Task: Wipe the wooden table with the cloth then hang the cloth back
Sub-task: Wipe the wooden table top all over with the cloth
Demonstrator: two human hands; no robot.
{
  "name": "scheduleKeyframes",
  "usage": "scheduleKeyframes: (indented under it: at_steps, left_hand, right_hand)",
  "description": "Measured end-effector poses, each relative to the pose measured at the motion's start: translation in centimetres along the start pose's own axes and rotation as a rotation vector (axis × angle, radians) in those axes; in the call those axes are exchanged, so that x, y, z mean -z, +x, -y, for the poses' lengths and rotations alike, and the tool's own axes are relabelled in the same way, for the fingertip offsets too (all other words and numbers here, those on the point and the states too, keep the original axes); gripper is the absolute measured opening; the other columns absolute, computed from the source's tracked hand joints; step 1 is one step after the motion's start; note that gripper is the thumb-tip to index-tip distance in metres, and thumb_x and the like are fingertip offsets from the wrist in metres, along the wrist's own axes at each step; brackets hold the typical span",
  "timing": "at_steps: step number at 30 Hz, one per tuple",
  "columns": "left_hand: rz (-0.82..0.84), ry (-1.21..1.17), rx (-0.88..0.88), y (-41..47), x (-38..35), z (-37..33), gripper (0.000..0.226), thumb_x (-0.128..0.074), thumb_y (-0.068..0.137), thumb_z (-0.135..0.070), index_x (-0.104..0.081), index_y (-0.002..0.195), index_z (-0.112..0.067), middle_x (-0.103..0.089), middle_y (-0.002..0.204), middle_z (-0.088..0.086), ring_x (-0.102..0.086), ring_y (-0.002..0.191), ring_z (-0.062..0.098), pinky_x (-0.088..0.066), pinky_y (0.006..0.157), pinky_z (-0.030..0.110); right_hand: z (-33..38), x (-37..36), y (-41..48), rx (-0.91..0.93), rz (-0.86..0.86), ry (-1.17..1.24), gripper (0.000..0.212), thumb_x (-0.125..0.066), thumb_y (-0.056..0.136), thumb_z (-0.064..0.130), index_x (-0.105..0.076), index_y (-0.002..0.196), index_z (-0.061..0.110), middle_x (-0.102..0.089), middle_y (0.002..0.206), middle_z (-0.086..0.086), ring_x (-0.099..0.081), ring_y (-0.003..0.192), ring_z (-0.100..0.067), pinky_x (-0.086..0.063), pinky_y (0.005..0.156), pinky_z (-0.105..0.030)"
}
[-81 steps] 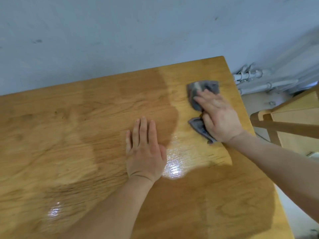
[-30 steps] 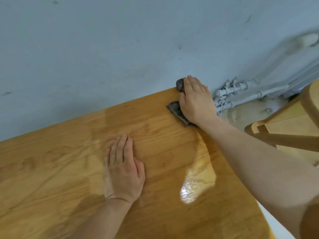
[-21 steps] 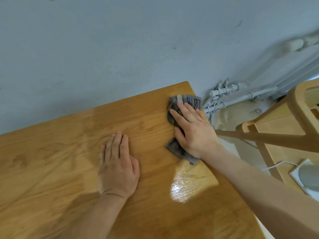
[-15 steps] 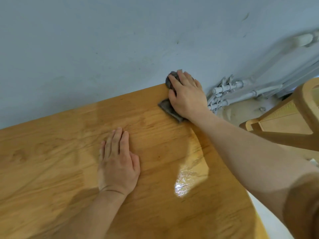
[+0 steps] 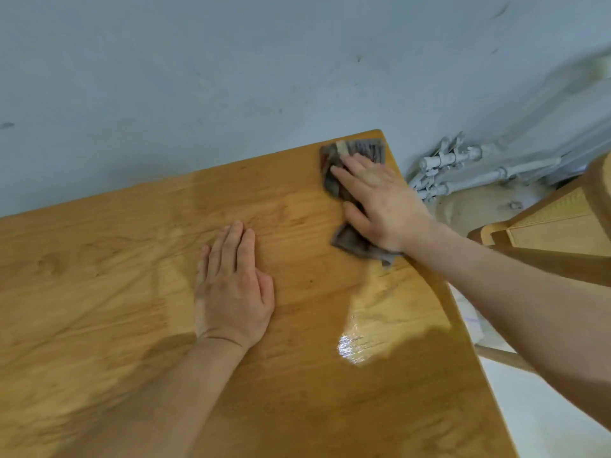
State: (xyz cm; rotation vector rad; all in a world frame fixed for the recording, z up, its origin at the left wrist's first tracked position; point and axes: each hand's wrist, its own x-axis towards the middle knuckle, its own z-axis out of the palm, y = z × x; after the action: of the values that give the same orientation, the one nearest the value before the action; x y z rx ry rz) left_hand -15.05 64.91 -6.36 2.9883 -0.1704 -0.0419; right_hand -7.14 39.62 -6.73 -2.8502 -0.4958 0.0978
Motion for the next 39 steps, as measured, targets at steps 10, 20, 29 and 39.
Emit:
scheduleKeyframes:
  at_steps: [10,20,29,39]
  left_hand:
    - [-0.003,-0.02,0.003,-0.1,0.1,-0.1,0.056,-0.033,0.085,-0.027,-0.042,0.137,-0.009,-0.04,0.147,0.01,-0.031,0.136,0.027,-0.023,0.114,0.046]
    - [0.046,-0.03,-0.004,-0.3,0.3,-0.2,0.054,-0.036,0.092,-0.023,-0.031,0.145,-0.01,-0.025,0.155,0.01,-0.019,0.143,0.026,-0.013,0.118,0.043]
    - [0.155,-0.08,-0.252,-8.2,-0.9,-6.8,0.061,-0.026,0.091,-0.034,-0.027,0.147,-0.011,-0.023,0.156,0.005,-0.015,0.145,0.021,-0.014,0.117,0.045]
    - [0.165,-0.119,-0.273,-8.4,-0.1,-7.6,0.057,-0.021,0.094,-0.036,-0.031,0.146,-0.016,-0.022,0.157,0.006,-0.013,0.146,0.021,-0.006,0.116,0.04]
  right_hand:
    - [7.9,-2.2,-5.6,-0.226,-0.088,0.009,0.055,-0.039,0.098,0.036,-0.04,0.146,0.011,-0.034,0.155,-0.012,-0.028,0.145,-0.028,-0.025,0.117,-0.046]
    - [9.6,-2.3,-15.3,-0.332,-0.053,0.026,0.057,-0.043,0.092,0.037,-0.042,0.146,0.017,-0.033,0.156,-0.004,-0.026,0.146,-0.022,-0.021,0.118,-0.044]
    - [10.1,-2.5,-12.5,-0.489,-0.149,0.037,0.056,-0.033,0.097,0.037,-0.036,0.148,0.015,-0.03,0.158,-0.006,-0.022,0.147,-0.022,-0.02,0.119,-0.044]
    - [9.0,-2.6,-20.7,-0.648,-0.179,0.022,0.062,-0.037,0.091,0.034,-0.038,0.147,0.007,-0.033,0.155,-0.015,-0.033,0.142,-0.032,-0.031,0.113,-0.046]
